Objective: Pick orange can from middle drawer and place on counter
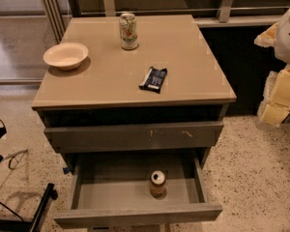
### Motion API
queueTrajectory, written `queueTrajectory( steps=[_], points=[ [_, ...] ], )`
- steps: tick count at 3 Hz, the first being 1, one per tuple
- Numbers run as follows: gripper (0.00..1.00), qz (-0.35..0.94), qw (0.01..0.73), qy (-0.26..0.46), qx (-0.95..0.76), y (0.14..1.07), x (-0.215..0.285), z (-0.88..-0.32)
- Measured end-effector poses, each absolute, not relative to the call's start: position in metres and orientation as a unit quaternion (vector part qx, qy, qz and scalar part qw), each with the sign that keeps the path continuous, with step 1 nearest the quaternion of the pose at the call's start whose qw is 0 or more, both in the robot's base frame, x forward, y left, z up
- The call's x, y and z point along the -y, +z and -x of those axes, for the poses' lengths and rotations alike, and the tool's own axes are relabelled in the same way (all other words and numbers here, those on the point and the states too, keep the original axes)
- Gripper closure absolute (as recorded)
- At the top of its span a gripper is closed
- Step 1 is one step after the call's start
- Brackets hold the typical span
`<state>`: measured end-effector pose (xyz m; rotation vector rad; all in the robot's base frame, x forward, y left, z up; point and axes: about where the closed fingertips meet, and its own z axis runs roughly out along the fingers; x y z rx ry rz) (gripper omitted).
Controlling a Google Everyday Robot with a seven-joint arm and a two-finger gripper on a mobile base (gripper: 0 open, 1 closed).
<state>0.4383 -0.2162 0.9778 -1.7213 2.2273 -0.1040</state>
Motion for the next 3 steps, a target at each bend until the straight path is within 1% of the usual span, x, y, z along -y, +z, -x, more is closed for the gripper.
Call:
queueTrajectory(
  steps=[1,2,3],
  points=[
    [0.0,0.603,0.162,-0.036,-0.78,0.978,0.216,-0.438],
    [0.25,0.602,0.163,-0.036,-0.781,0.975,0.216,-0.438],
    [0.49,0.587,0.173,-0.026,-0.79,0.948,0.213,-0.438]
  ],
)
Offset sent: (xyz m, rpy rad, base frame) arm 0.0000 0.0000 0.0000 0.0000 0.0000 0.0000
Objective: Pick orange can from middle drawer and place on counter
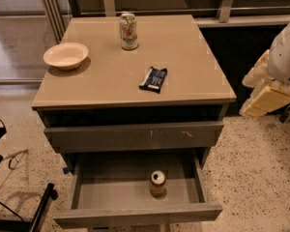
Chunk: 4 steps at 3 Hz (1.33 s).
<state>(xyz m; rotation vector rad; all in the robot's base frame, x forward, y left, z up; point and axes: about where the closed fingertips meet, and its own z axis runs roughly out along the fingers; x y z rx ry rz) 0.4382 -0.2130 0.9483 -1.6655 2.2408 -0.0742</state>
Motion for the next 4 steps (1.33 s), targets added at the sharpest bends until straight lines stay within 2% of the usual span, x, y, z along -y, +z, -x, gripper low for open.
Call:
queueTrajectory(
  steps=[2,3,4],
  points=[
    [0.95,0.552,0.218,0.038,-0.804,0.849,0.191,-0.449],
    [1.0,0.546,0.23,0.041,-0.805,0.839,0.187,-0.454],
    [1.0,0.548,0.227,0.043,-0.804,0.832,0.188,-0.452]
  ],
)
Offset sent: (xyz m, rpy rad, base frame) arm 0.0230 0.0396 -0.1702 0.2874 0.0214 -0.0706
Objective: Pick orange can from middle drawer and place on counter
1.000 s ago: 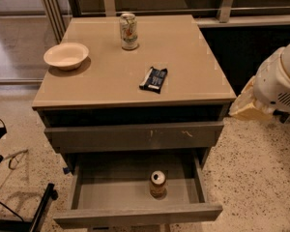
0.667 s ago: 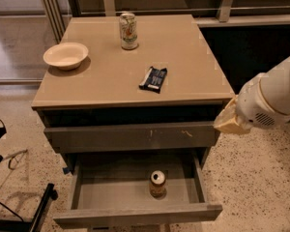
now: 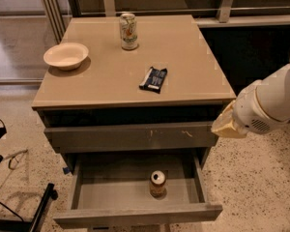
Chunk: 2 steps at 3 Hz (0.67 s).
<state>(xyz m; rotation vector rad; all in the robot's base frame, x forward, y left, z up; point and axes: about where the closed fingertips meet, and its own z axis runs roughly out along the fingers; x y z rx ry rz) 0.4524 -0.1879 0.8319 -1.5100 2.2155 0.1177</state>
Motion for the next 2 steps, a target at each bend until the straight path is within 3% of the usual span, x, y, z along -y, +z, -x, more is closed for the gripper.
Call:
queueTrajectory(
  steps=[2],
  points=[
    [1.0,0.547,0.216,0.079,-0.805,0.753,0.188,-0.435]
  ],
)
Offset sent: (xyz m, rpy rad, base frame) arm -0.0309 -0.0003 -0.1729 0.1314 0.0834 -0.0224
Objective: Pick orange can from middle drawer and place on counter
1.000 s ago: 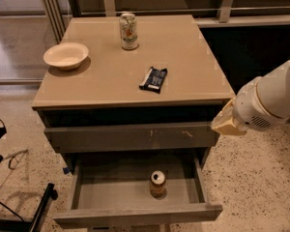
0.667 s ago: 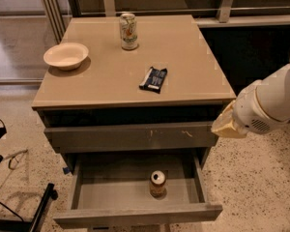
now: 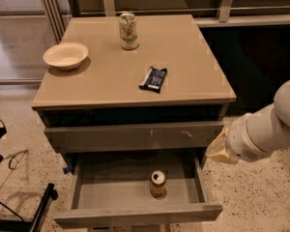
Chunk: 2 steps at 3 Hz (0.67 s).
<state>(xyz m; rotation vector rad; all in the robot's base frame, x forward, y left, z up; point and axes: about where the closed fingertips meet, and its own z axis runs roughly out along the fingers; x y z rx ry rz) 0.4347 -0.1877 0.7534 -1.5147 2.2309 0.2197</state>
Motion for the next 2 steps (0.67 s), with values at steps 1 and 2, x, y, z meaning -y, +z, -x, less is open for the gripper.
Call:
queueTrajectory(
  steps=[1,2],
  points=[
    [1.0,0.52,0.238,0.132,-0.809,0.658,0.17,-0.419],
    [1.0,0.5,0.261,0.164,-0.809,0.598,0.156,-0.415]
  ],
)
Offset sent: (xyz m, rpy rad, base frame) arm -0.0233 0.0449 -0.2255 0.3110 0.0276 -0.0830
